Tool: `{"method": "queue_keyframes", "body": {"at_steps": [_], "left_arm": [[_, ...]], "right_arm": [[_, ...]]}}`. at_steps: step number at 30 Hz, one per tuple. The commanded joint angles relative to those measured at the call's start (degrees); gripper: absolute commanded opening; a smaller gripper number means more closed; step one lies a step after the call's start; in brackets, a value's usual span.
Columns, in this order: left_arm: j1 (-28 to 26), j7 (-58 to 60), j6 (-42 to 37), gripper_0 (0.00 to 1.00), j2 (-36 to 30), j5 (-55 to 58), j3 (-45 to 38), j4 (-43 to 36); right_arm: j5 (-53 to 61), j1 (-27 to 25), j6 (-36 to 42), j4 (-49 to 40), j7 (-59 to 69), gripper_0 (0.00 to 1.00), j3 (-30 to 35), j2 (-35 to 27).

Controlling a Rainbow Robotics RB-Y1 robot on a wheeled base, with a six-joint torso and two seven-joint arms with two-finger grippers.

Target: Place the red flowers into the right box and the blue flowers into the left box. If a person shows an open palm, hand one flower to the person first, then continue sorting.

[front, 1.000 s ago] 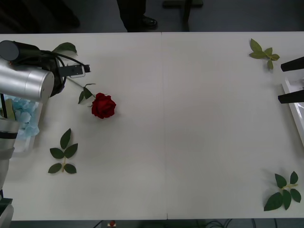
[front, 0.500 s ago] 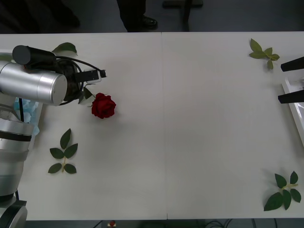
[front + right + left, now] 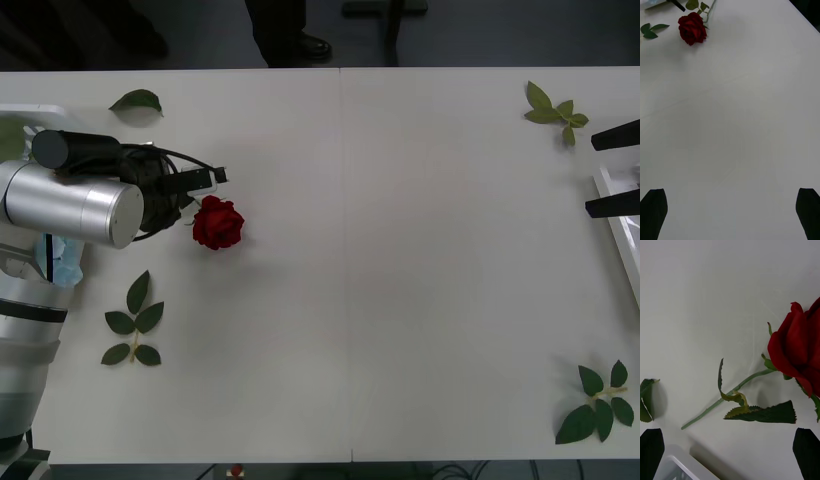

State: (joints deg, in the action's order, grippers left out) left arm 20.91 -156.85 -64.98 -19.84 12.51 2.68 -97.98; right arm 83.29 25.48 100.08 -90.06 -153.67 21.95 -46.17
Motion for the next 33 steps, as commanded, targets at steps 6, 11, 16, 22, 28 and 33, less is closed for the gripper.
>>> {"method": "queue_keyframes", "body": {"at_steps": [6, 11, 16, 22, 28, 33], "left_arm": [[-0.43, 1.85, 1.96, 1.0, -1.52, 0.06, -0.57, 0.51], [0.1, 1.85, 9.25, 1.0, -1.26, 0.06, 1.19, 6.4], [0.71, 1.85, 13.47, 1.0, -0.64, 0.06, 2.25, 10.53], [1.42, 1.85, 13.74, 1.0, 0.68, -0.03, 3.92, 11.32], [4.05, 1.85, 13.74, 1.0, 1.56, 0.67, 6.38, 13.26], [4.93, 1.85, 13.74, 1.0, 3.31, 0.94, 6.46, 14.22]], "right_arm": [[0.3, 0.27, 0.38, -0.91, -1.33, 1.0, 0.11, -1.47], [0.3, 0.27, 0.38, -0.91, -1.33, 1.0, 0.11, -1.47], [0.3, 0.27, 0.38, -0.91, -1.33, 1.0, 0.11, -1.47], [0.3, 0.27, 0.38, -0.91, -1.33, 1.0, 0.11, -1.47], [0.3, 0.27, 0.38, -0.91, -1.33, 1.0, 0.11, -1.47], [0.3, 0.27, 0.38, -0.91, -1.33, 1.0, 0.11, -1.47]]}}
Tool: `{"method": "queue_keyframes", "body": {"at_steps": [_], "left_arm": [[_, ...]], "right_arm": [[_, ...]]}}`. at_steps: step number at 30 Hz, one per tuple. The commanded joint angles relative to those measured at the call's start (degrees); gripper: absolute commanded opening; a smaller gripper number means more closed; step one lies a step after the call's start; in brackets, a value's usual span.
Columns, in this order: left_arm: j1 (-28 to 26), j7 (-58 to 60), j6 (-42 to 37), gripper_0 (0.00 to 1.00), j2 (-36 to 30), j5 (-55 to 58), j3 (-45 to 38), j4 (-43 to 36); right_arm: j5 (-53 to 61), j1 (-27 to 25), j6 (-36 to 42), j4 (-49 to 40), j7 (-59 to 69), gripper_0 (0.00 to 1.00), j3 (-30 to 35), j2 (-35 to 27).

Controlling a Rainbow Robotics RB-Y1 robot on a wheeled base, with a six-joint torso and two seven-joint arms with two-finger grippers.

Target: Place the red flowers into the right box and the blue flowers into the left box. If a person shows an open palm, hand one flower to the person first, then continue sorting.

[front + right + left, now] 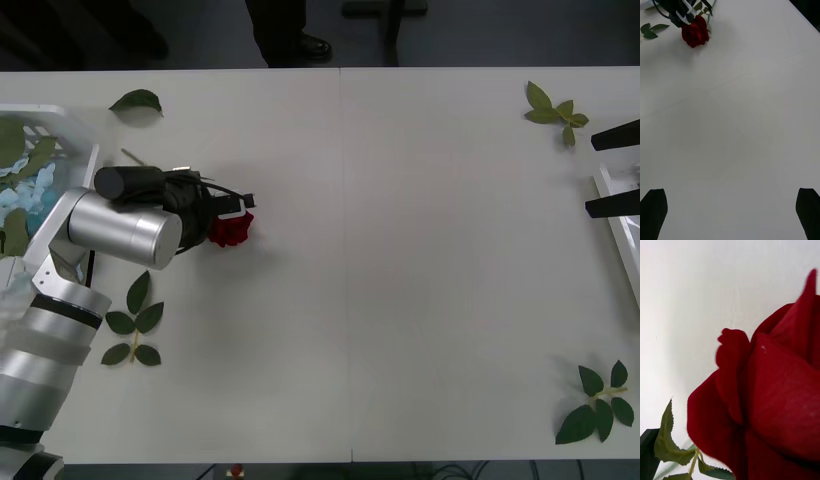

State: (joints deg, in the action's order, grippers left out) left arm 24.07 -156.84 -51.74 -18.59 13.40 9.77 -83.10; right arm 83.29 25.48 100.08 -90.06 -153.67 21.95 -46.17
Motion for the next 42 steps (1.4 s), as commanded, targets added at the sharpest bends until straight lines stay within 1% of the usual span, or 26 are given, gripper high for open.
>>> {"method": "queue_keyframes", "body": {"at_steps": [1, 3, 5, 6, 7, 8, 12, 19, 21, 22, 25, 26, 27, 28, 29, 37, 42], "left_arm": [[1.77, 1.84, 0.5, 1.0, 2.42, -0.04, -0.71, -0.66], [1.77, 1.84, 0.5, 0.99, 2.77, -0.21, -0.71, -0.66], [1.77, 1.84, 0.5, 0.65, 3.12, -0.21, -0.62, -0.31], [1.77, 1.84, 0.5, 0.58, 3.12, -0.21, -0.62, -0.22], [1.77, 1.84, 0.5, 0.49, 3.21, -0.21, -0.54, -0.05], [1.77, 1.84, 0.5, 0.46, 3.38, -0.21, -0.36, 0.04], [1.77, 2.07, 1.46, 0.46, 3.38, -0.3, 0.69, 1.18], [1.77, 2.42, 7.79, 0.46, 3.38, -0.3, 2.8, 6.72], [1.77, 2.42, 8.49, 0.56, 3.38, -0.21, 2.98, 7.69], [1.68, 2.42, 8.67, 0.59, 3.38, -0.21, 2.98, 7.86], [1.68, 2.42, 8.67, 0.58, 3.38, -0.21, 3.07, 8.13], [1.77, 2.42, 8.67, 0.52, 3.38, -0.3, 3.07, 8.21], [1.77, 2.51, 8.67, 0.28, 3.38, -0.3, 3.07, 8.21], [1.77, 2.51, 8.58, 0.12, 3.38, -0.21, 3.07, 8.21], [1.77, 2.77, 8.49, 0.0, 3.38, -0.21, 3.07, 8.39], [1.77, 4.79, 8.41, 0.0, 3.38, -0.21, 3.07, 8.83], [1.68, 10.07, 8.41, 0.0, 3.3, 0.49, 3.07, 8.57]], "right_arm": [[0.3, 0.27, 0.38, -0.91, -1.33, 1.0, 0.11, -1.47], [0.3, 0.27, 0.38, -0.91, -1.33, 1.0, 0.11, -1.47], [0.3, 0.27, 0.38, -0.91, -1.33, 1.0, 0.11, -1.47], [0.3, 0.27, 0.38, -0.91, -1.33, 1.0, 0.11, -1.47], [0.3, 0.27, 0.38, -0.91, -1.33, 1.0, 0.11, -1.47], [0.3, 0.27, 0.38, -0.91, -1.33, 1.0, 0.11, -1.47], [0.3, 0.27, 0.38, -0.91, -1.33, 1.0, 0.11, -1.47], [0.3, 0.27, 0.38, -0.91, -1.33, 1.0, 0.11, -1.47], [0.3, 0.27, 0.38, -0.91, -1.33, 1.0, 0.11, -1.47], [0.3, 0.27, 0.38, -0.91, -1.33, 1.0, 0.11, -1.47], [0.3, 0.27, 0.38, -0.91, -1.33, 1.0, 0.11, -1.47], [0.3, 0.27, 0.38, -0.91, -1.33, 1.0, 0.11, -1.47], [0.3, 0.27, 0.38, -0.91, -1.33, 1.0, 0.11, -1.47], [0.3, 0.27, 0.38, -0.91, -1.33, 1.0, 0.11, -1.47], [0.3, 0.27, 0.38, -0.91, -1.33, 1.0, 0.11, -1.47], [0.3, 0.27, 0.38, -0.91, -1.33, 1.0, 0.11, -1.47], [0.3, 0.27, 0.38, -0.91, -1.33, 1.0, 0.11, -1.47]]}}
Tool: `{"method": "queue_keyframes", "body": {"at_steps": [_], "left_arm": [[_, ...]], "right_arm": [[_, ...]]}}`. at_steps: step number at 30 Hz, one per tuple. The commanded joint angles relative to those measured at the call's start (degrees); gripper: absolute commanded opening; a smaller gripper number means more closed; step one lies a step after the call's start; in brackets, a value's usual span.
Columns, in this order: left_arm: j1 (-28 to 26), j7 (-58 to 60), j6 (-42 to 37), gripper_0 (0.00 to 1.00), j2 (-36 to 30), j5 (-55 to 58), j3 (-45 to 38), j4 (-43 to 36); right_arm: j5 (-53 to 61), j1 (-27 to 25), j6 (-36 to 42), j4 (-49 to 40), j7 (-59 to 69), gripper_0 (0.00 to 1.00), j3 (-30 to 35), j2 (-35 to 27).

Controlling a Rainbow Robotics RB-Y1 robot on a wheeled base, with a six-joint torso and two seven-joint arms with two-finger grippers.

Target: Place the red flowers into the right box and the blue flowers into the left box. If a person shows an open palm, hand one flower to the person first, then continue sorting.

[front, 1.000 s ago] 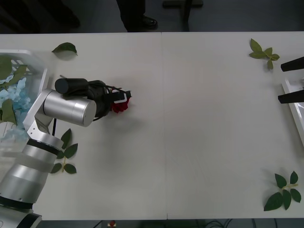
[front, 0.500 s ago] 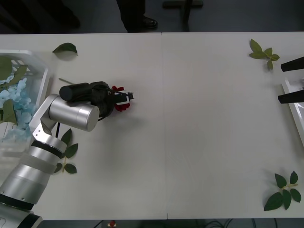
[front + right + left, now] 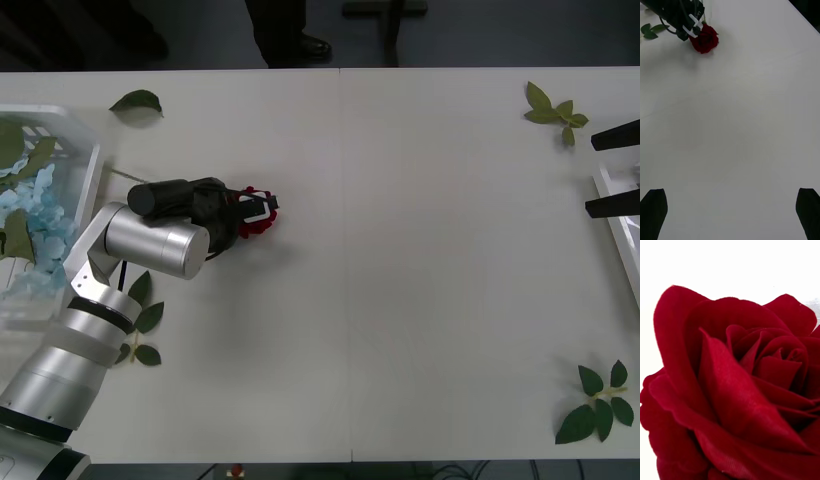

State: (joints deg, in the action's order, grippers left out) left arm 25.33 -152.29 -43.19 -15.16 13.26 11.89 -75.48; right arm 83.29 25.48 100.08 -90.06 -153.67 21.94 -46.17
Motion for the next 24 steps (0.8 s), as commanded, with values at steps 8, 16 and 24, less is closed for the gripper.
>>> {"method": "queue_keyframes", "body": {"at_steps": [8, 16, 24], "left_arm": [[0.42, 15.97, -11.12, 0.0, -1.98, 2.29, -0.02, -9.69], [0.42, 21.07, -21.32, 0.0, -4.0, 12.49, -4.94, -24.8], [0.42, 25.29, -21.5, 0.0, -4.88, 30.15, -12.94, -35.26]], "right_arm": [[0.3, 0.27, 0.38, -0.91, -1.33, 1.0, 0.12, -1.47], [0.3, 0.27, 0.38, -0.91, -1.33, 1.0, 0.12, -1.47], [0.3, 0.27, 0.38, -0.91, -1.33, 1.0, 0.12, -1.47]]}}
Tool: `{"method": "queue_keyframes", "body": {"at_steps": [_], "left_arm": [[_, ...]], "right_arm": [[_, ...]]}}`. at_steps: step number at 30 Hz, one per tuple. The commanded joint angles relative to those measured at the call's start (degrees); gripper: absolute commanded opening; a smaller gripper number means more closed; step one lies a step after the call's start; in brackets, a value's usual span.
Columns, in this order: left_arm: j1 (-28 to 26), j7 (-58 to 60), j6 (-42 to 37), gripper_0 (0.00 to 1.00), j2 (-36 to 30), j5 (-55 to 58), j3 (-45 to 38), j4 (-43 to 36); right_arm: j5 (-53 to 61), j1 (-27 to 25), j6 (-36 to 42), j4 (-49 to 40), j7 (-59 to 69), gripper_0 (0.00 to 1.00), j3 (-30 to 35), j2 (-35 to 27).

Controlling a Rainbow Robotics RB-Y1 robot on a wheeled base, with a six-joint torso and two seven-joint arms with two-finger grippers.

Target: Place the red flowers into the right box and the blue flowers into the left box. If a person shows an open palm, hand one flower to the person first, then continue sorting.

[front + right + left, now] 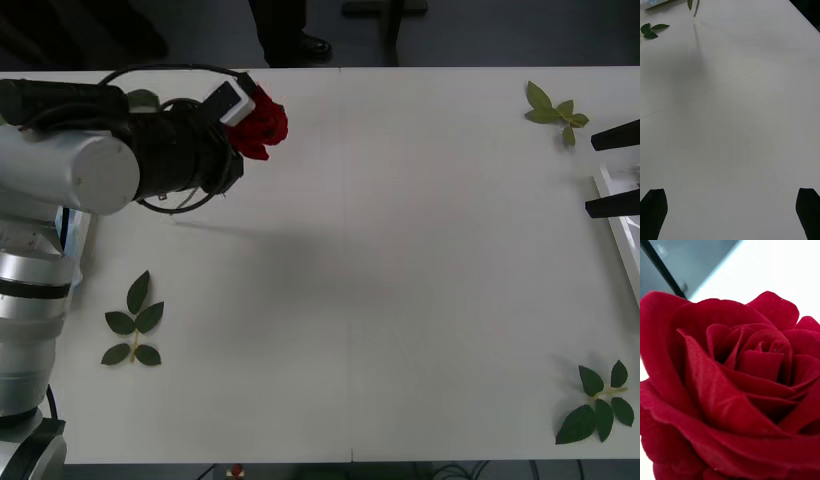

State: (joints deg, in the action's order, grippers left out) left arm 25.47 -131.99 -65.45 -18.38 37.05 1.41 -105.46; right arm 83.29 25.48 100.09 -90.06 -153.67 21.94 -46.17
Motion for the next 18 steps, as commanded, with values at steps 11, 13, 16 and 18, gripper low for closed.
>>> {"method": "queue_keyframes", "body": {"at_steps": [11, 13, 16, 18], "left_arm": [[-2.27, 15.27, 13.95, 0.0, -2.1, 36.86, -3.69, -7.31], [-3.06, 16.94, 17.02, 0.0, -2.1, 38.8, -1.85, -7.04], [-3.59, 19.49, 20.19, 0.0, -1.83, 40.2, 0.88, -6.43], [-3.85, 21.07, 21.42, 0.0, -1.13, 40.38, 2.37, -5.99]], "right_arm": [[0.29, 0.27, 0.37, -0.91, -1.33, 1.0, 0.12, -1.47], [0.29, 0.27, 0.37, -0.91, -1.33, 1.0, 0.12, -1.47], [0.29, 0.27, 0.37, -0.91, -1.33, 1.0, 0.12, -1.47], [0.29, 0.27, 0.37, -0.91, -1.33, 1.0, 0.12, -1.47]]}}
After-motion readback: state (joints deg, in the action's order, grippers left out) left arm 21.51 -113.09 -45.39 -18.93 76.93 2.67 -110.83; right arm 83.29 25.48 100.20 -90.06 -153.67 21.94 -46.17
